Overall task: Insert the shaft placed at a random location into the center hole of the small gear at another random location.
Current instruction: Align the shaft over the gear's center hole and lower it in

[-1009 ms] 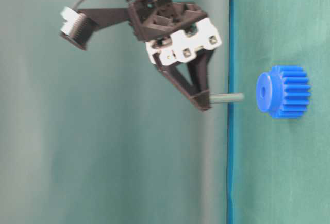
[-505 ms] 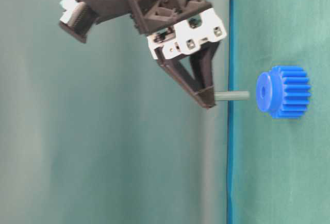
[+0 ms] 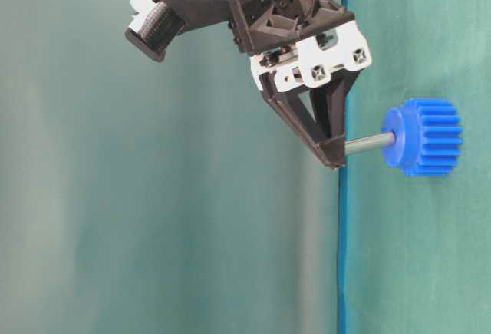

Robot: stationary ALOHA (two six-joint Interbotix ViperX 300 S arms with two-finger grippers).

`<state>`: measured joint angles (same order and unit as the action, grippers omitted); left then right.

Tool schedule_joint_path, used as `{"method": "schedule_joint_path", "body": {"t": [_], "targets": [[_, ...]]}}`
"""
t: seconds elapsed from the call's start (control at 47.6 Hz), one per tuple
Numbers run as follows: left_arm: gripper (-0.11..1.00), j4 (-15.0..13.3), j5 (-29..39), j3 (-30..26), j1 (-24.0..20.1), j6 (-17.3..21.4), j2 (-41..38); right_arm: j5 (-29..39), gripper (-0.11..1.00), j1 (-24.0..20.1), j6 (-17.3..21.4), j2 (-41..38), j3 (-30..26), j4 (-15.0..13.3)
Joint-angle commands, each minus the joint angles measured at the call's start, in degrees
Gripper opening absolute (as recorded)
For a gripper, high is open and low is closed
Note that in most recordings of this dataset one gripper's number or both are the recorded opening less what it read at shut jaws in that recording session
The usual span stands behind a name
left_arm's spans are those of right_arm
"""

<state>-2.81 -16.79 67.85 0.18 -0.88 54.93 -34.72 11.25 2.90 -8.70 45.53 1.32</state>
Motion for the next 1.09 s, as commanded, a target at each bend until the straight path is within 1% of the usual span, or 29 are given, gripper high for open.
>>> {"method": "schedule_joint_path", "body": {"t": [0.0, 0.147, 0.315, 0.547, 0.904, 1.072], "targets": [[-0.01, -0.09, -0.62, -0.62, 0.09, -0.09, -0.44, 0.18, 0.12, -0.09, 0.09, 0.44, -0.09, 0.18], [-0.01, -0.09, -0.53, -0.53, 0.09, -0.09, -0.44, 0.0, 0.12, -0.09, 0.0, 1.23, -0.18, 0.0], [-0.01, -0.09, -0.62, -0.62, 0.09, -0.09, -0.44, -0.09, 0.12, -0.09, -0.44, 3.96, 0.0, -0.18], [-0.01, -0.09, -0.62, -0.53, 0.09, -0.18, -0.44, -0.09, 0.12, -0.09, -1.76, 7.12, 0.53, -0.44], [-0.01, -0.09, -0.62, -0.53, 0.09, -0.18, -0.44, -0.18, 0.12, -0.09, -1.85, 5.71, 0.35, -0.26], [-0.01, -0.09, -0.62, -0.62, 0.09, -0.18, -0.44, -2.81, 0.12, 0.0, -1.85, 2.55, 0.35, 0.09]]}}
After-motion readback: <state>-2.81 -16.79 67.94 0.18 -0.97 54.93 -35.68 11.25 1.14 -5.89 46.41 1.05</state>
